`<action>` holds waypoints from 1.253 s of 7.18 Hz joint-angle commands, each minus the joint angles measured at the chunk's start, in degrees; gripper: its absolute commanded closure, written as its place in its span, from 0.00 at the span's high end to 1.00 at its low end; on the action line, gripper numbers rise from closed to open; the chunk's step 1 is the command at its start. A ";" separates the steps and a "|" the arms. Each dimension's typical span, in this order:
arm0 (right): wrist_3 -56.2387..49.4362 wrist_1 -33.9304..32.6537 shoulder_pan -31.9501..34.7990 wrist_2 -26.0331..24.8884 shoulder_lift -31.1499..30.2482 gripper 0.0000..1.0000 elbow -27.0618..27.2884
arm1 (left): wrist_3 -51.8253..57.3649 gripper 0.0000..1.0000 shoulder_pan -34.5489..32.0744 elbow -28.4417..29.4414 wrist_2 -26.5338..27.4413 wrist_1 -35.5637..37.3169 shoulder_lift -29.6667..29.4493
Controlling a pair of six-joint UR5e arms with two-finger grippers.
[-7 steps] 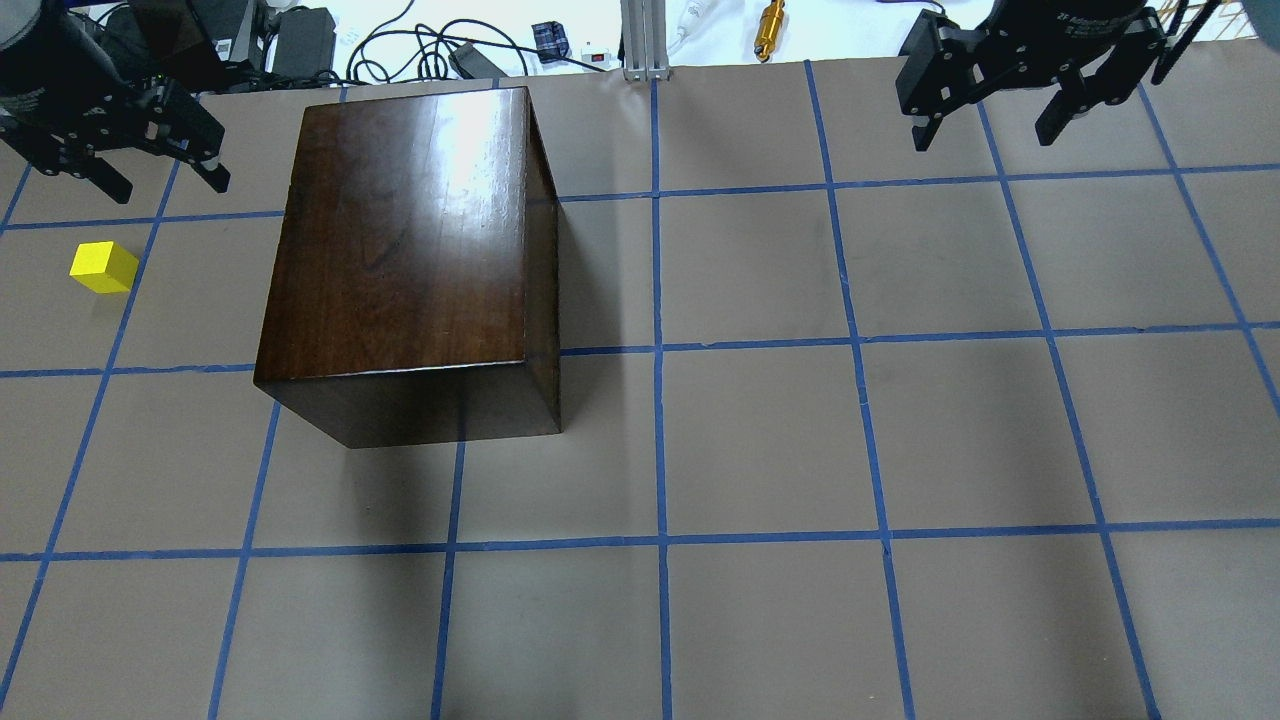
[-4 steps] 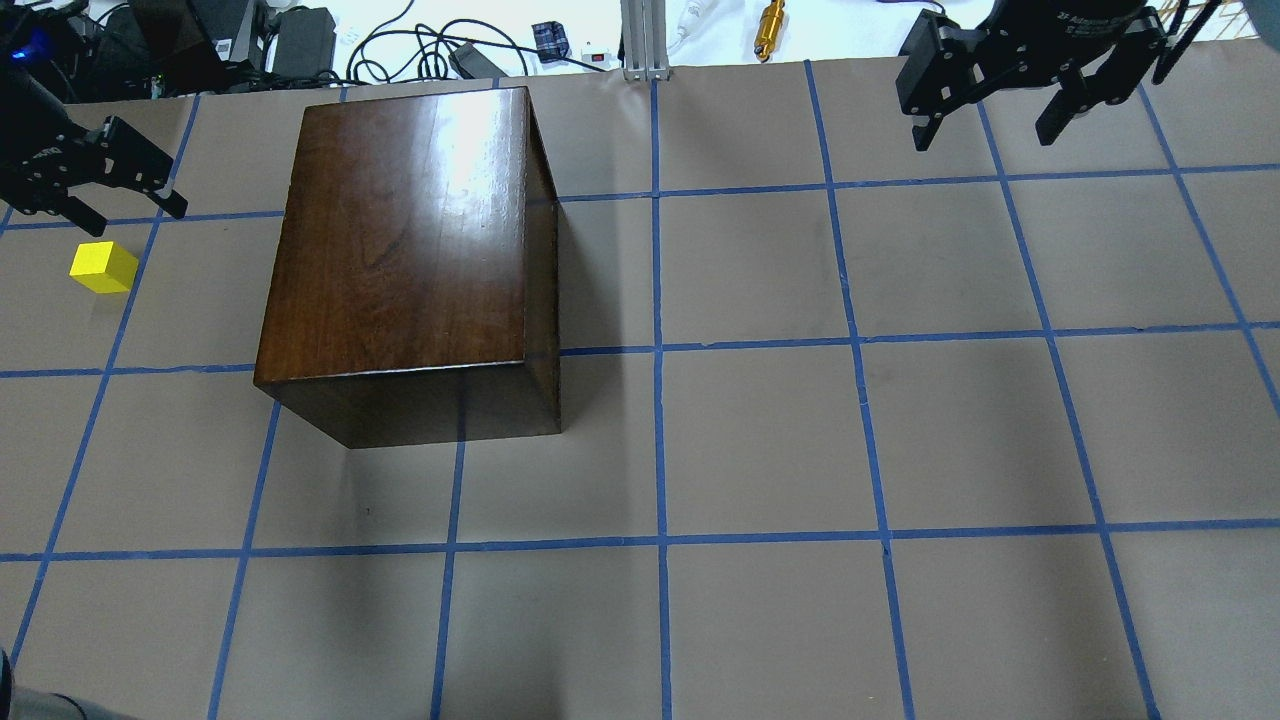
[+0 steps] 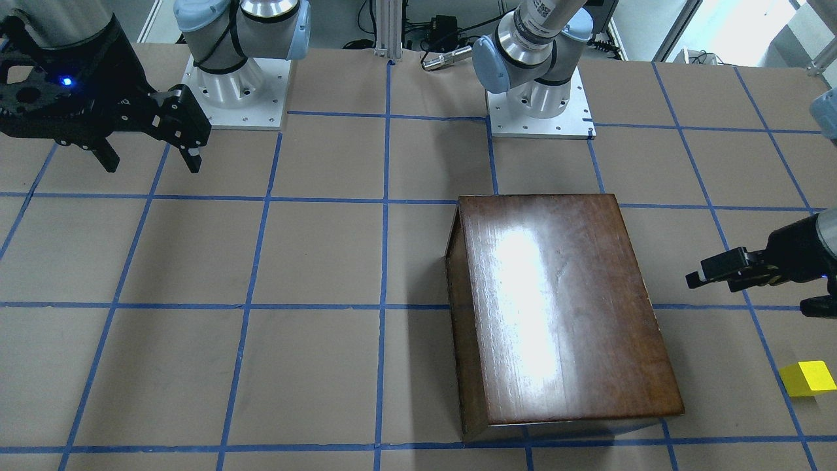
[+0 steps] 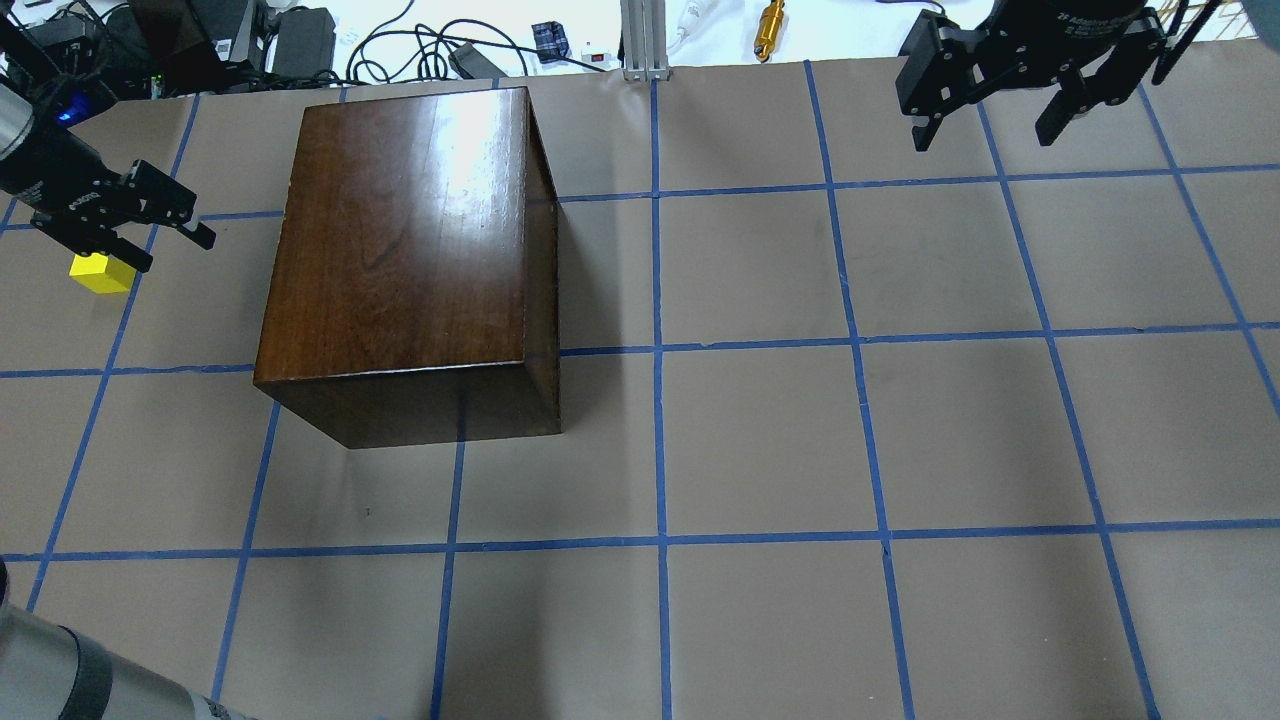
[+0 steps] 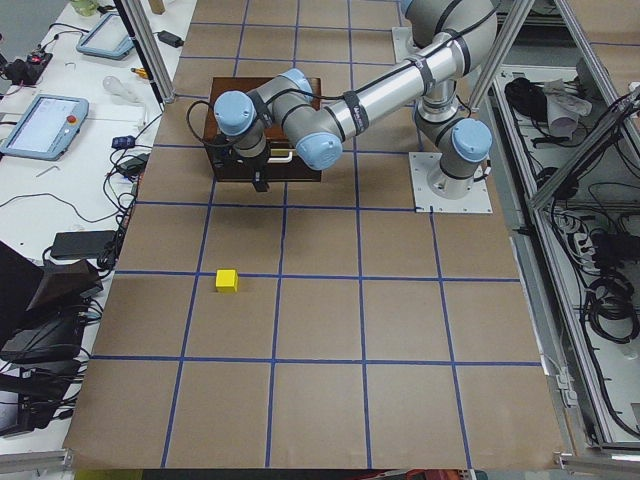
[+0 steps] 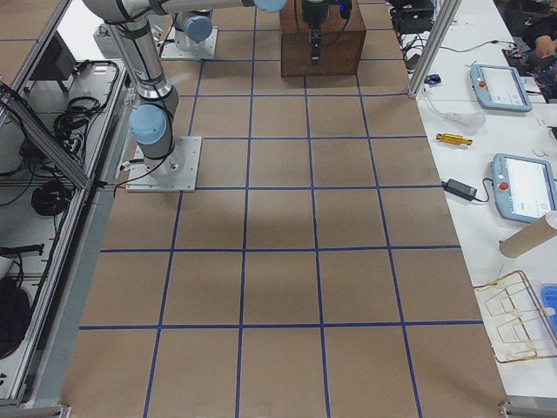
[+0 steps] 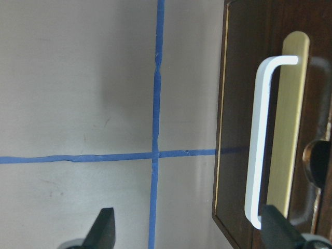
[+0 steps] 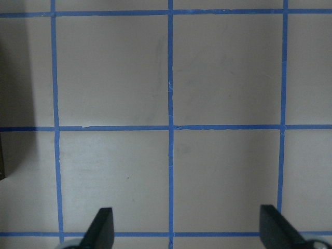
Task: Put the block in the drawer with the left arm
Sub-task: 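Close the left gripper on the white drawer handle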
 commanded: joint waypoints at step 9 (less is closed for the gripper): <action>0.00 0.00 0.00 0.00 0.03 1.00 0.00 | -2.75 0.98 -2.76 -7.01 -2.40 8.11 0.06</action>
